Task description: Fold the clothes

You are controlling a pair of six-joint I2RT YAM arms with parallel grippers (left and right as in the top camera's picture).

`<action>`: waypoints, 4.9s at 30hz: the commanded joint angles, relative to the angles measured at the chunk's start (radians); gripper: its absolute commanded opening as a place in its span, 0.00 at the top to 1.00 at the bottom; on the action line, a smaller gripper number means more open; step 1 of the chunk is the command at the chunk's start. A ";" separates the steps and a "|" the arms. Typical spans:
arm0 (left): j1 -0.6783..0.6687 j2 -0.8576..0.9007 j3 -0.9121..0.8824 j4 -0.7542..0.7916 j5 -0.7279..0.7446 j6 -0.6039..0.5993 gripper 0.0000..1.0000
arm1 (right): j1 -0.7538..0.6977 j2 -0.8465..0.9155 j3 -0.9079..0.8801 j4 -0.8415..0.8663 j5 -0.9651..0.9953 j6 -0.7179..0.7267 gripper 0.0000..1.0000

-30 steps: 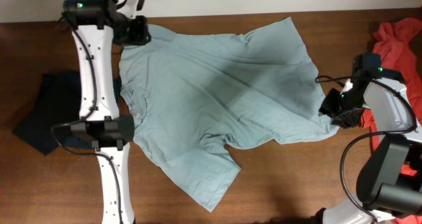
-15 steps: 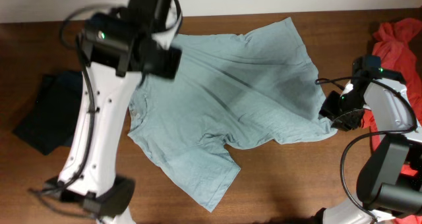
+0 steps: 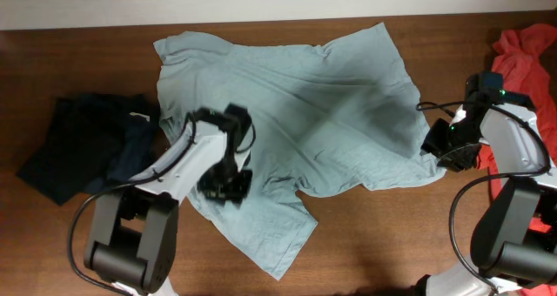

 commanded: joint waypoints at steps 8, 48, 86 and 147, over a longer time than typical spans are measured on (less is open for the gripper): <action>0.003 -0.052 -0.224 0.137 0.045 -0.177 0.70 | -0.002 -0.011 -0.005 -0.002 0.016 0.004 0.52; 0.003 -0.239 -0.453 0.361 -0.016 -0.292 0.44 | -0.002 -0.011 -0.005 -0.011 0.016 -0.014 0.52; 0.379 -0.483 -0.450 0.082 -0.048 -0.275 1.00 | -0.003 -0.011 -0.281 0.304 0.019 0.085 0.47; 0.249 -0.483 -0.467 0.054 0.130 -0.319 0.59 | -0.070 -0.292 -0.386 0.082 0.295 0.340 0.54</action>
